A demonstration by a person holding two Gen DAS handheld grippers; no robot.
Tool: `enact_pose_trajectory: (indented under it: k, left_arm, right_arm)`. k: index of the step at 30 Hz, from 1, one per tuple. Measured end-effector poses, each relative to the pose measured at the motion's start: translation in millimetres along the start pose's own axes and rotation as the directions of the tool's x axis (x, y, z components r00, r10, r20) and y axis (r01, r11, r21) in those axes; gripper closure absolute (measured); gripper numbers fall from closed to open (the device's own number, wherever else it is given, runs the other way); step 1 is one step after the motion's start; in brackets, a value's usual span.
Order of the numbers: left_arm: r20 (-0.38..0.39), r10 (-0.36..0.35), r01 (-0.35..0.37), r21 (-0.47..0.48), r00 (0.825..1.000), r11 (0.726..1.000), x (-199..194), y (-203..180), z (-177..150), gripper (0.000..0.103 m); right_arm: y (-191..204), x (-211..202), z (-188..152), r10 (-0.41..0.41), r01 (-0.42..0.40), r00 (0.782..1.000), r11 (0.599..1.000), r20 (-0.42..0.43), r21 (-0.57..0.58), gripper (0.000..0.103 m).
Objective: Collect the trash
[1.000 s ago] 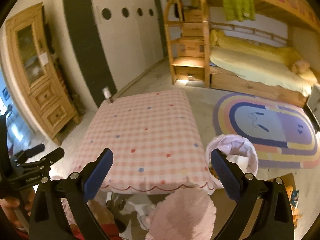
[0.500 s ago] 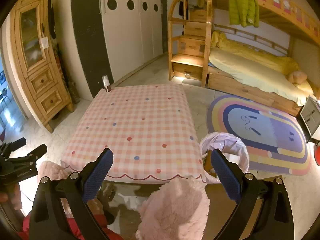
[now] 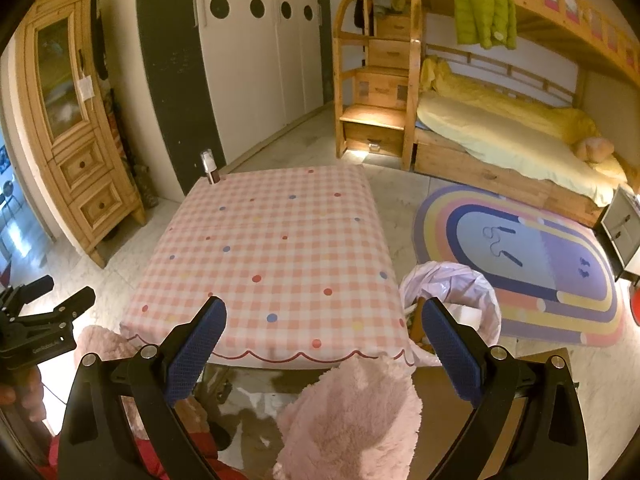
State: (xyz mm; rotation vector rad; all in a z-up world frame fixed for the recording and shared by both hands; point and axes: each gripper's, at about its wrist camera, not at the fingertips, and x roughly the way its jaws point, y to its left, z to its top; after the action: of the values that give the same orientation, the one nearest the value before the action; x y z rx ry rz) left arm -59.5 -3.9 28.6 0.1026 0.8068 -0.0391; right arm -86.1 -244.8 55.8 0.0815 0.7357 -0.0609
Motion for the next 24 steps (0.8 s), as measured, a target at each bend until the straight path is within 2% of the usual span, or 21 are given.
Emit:
enact_pose_trajectory:
  k: [24]
  left_arm:
    - [-0.002, 0.0, 0.0, -0.001, 1.0, 1.0, 0.9, 1.4, 2.0, 0.007]
  right_arm:
    - [0.3, 0.2, 1.8, 0.0, 0.0, 1.0, 1.0, -0.001, 0.001, 0.006]
